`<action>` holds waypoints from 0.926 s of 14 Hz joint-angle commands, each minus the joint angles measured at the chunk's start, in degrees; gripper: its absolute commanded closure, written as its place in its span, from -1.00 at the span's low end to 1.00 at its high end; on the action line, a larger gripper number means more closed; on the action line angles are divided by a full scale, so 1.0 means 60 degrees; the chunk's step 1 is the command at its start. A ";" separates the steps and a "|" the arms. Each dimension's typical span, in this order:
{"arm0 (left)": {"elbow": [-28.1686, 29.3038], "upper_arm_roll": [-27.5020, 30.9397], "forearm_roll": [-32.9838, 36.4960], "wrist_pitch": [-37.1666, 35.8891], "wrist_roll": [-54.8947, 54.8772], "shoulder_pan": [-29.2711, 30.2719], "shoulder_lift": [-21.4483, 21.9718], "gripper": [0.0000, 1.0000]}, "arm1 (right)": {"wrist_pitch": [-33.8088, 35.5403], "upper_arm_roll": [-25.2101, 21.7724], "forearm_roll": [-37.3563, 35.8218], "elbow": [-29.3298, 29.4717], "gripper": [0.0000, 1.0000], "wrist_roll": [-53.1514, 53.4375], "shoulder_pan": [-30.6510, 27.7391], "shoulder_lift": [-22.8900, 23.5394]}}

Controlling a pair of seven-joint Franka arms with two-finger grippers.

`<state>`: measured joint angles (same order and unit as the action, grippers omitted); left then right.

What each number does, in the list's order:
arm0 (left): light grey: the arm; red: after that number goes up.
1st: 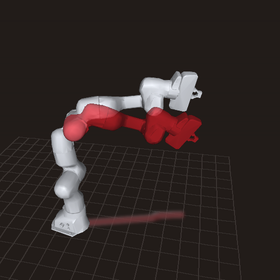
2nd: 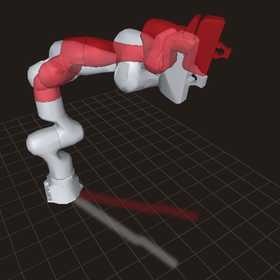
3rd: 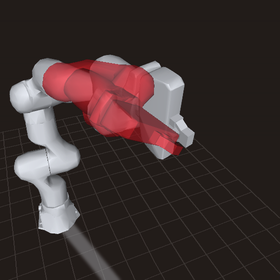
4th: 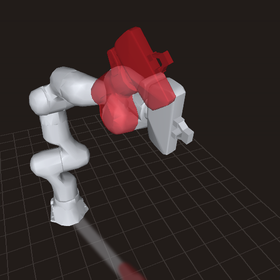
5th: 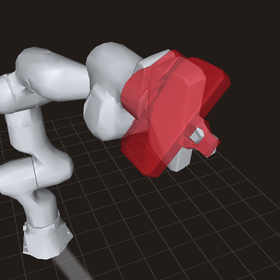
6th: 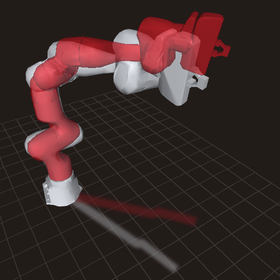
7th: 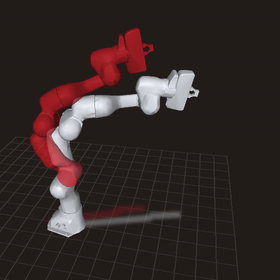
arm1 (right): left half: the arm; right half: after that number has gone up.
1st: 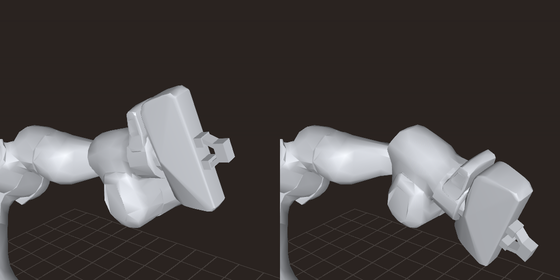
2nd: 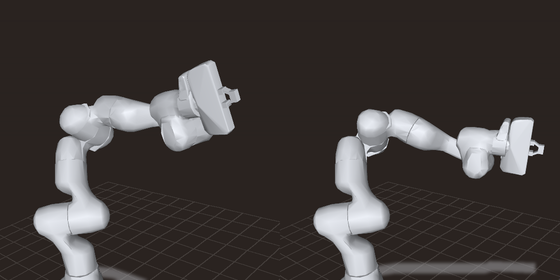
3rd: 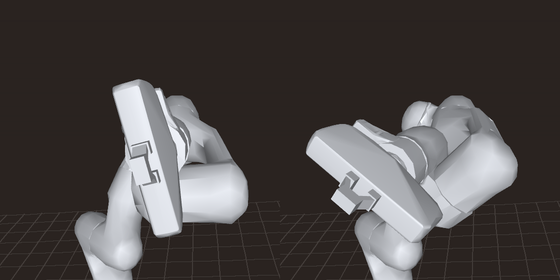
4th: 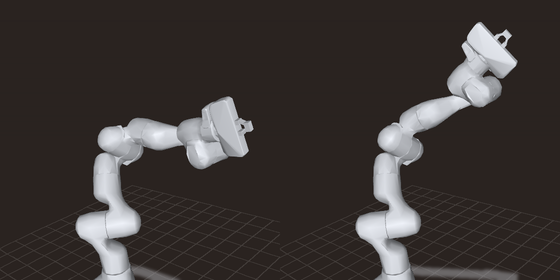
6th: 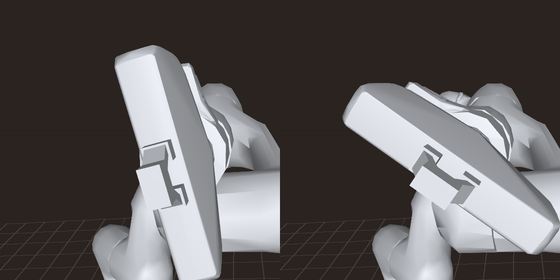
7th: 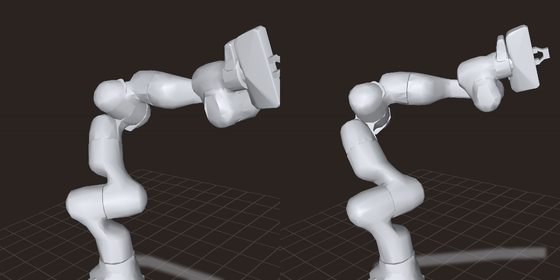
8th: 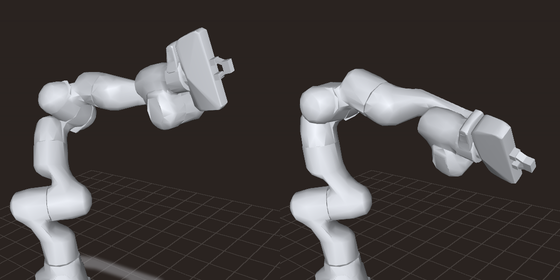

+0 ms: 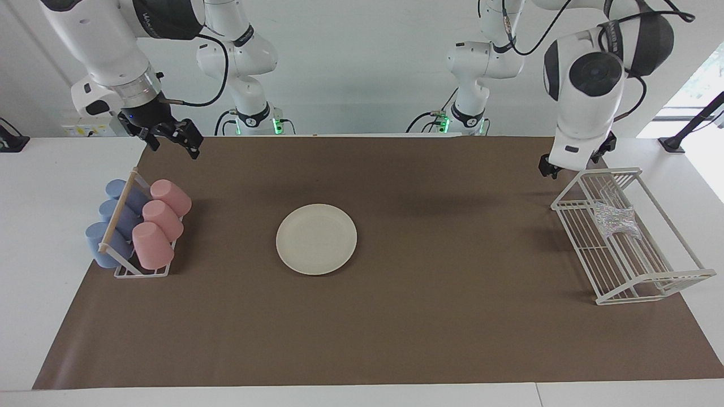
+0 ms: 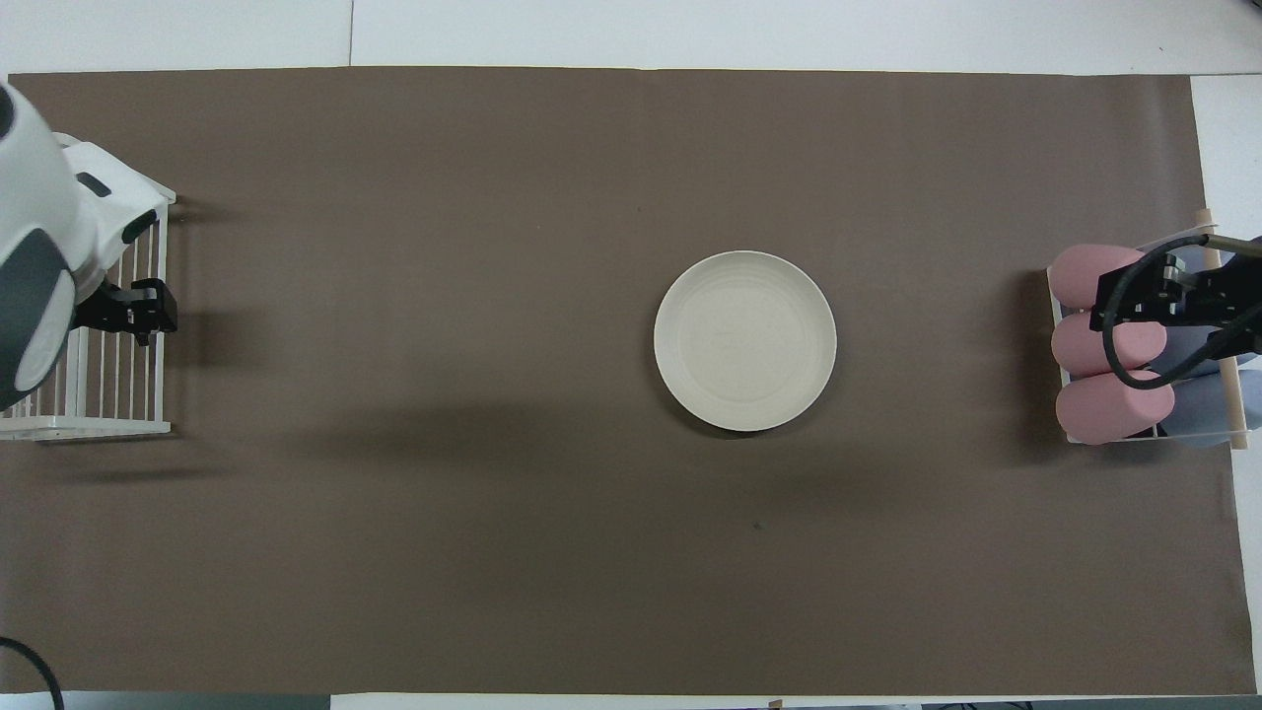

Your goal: Wipe plate with sponge

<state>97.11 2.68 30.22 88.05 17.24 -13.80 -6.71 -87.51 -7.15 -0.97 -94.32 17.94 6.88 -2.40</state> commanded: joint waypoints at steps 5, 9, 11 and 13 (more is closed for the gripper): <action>-0.0158 0.0110 0.3849 0.0501 0.0760 -0.0146 -0.2305 -1.00 | 0.0112 0.0049 0.0177 0.0090 -1.00 0.4341 0.0682 -0.0025; -0.0072 0.0096 0.4411 0.0705 0.0789 -0.0029 -0.2514 -1.00 | 0.0112 0.0049 0.1011 -0.0012 -1.00 0.6966 0.0771 -0.0112; -0.0057 0.0096 0.4411 0.0735 0.0789 -0.0029 -0.2514 -1.00 | 0.0185 0.0049 0.1026 -0.0159 -1.00 0.8152 0.0815 -0.0215; -0.0057 0.0110 0.4411 0.0735 0.0789 -0.0029 -0.2514 -0.42 | 0.0156 0.0049 0.1026 -0.0174 -1.00 0.9017 0.0888 -0.0201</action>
<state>96.86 2.97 55.81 91.54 21.79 -14.00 -21.96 -87.12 -7.05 4.36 -94.41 67.22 11.96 -2.57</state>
